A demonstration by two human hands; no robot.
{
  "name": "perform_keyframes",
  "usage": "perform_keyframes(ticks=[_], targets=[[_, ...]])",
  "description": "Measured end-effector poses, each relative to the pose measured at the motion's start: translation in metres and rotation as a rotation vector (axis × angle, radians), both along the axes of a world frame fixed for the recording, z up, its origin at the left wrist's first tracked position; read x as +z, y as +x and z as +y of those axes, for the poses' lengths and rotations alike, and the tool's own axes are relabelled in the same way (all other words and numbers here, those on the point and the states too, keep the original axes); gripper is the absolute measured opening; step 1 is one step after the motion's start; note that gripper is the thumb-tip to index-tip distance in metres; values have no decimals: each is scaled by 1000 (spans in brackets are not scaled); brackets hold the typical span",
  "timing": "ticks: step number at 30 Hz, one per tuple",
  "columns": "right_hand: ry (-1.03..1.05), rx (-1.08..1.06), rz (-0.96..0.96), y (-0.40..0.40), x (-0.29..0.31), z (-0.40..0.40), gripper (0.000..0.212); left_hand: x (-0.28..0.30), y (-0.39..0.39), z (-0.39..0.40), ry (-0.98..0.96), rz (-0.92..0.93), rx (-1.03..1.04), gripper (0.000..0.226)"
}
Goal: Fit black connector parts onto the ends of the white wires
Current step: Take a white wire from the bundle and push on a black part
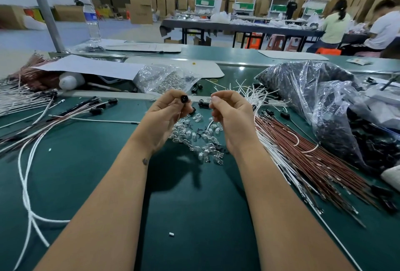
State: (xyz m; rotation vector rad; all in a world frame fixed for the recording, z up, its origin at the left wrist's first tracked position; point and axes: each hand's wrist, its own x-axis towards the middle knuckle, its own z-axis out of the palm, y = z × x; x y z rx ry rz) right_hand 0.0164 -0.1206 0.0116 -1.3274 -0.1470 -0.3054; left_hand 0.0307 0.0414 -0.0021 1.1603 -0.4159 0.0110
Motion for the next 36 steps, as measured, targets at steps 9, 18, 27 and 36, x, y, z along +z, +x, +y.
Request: perform_keyframes(ticks=[9, 18, 27, 36], targets=[[21, 54, 26, 0, -2, 3, 6, -8, 2, -8, 406, -74, 370, 20], [-64, 46, 33, 1, -4, 3, 10, -10, 2, -11, 477, -97, 373, 17], [-142, -13, 116, 5, -9, 2, 10, -9, -1, -13, 520, -133, 373, 16], [-62, -39, 182, 8, -12, 4, 16, -10, -1, -11, 549, -176, 394, 7]])
